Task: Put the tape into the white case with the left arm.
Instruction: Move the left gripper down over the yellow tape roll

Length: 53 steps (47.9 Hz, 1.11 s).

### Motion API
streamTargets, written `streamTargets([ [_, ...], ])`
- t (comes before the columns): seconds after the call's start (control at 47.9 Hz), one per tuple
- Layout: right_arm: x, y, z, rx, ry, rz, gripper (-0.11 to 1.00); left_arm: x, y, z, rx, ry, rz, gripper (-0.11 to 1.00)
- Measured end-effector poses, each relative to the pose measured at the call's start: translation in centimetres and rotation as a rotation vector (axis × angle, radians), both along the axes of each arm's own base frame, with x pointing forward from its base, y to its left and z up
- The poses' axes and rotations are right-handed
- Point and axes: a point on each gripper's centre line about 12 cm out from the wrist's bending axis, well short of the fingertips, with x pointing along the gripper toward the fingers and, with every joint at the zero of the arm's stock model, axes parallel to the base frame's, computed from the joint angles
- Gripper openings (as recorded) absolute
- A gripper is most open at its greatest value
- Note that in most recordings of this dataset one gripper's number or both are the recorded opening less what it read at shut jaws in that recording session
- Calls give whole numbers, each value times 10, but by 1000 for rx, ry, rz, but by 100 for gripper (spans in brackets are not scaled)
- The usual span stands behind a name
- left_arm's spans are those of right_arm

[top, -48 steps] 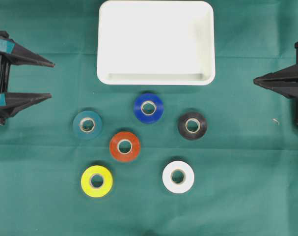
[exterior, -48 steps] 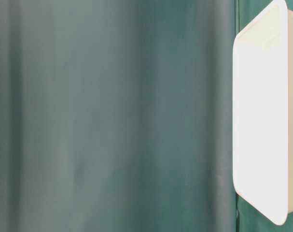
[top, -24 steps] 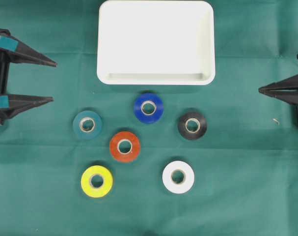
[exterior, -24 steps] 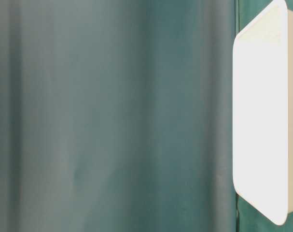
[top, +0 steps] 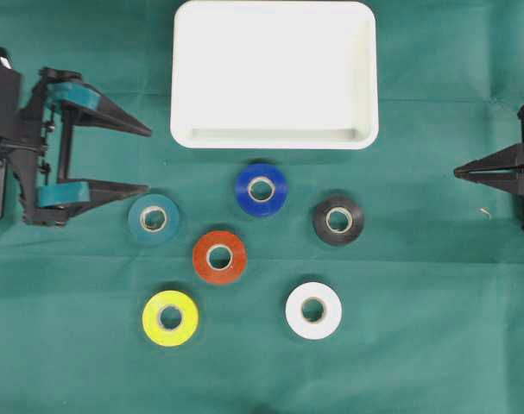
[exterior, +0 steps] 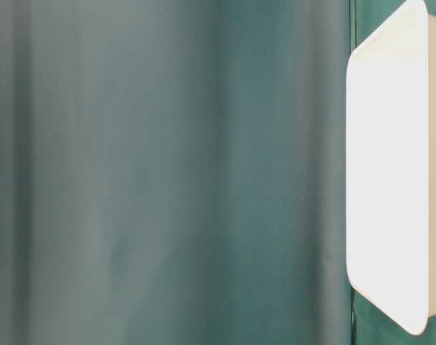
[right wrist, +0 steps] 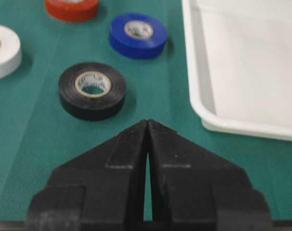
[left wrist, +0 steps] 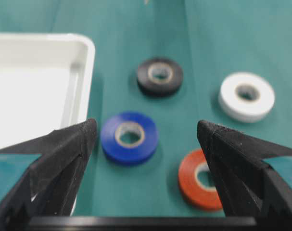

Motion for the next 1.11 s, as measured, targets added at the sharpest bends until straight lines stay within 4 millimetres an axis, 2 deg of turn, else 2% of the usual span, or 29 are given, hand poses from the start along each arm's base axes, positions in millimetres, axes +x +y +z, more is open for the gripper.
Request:
streamTargets([
  [0.271,-4,1,-7,-25,8,11,-9,16,-1,-13,1,160,-3,100],
  [0.731,-6,1,-10,-39,4,18,-9,58,-5,-36,9,394,-16,100],
  [1.106,-6,1,-11,-42,6,19,-9,62,-8,-35,12,409,-27,100],
])
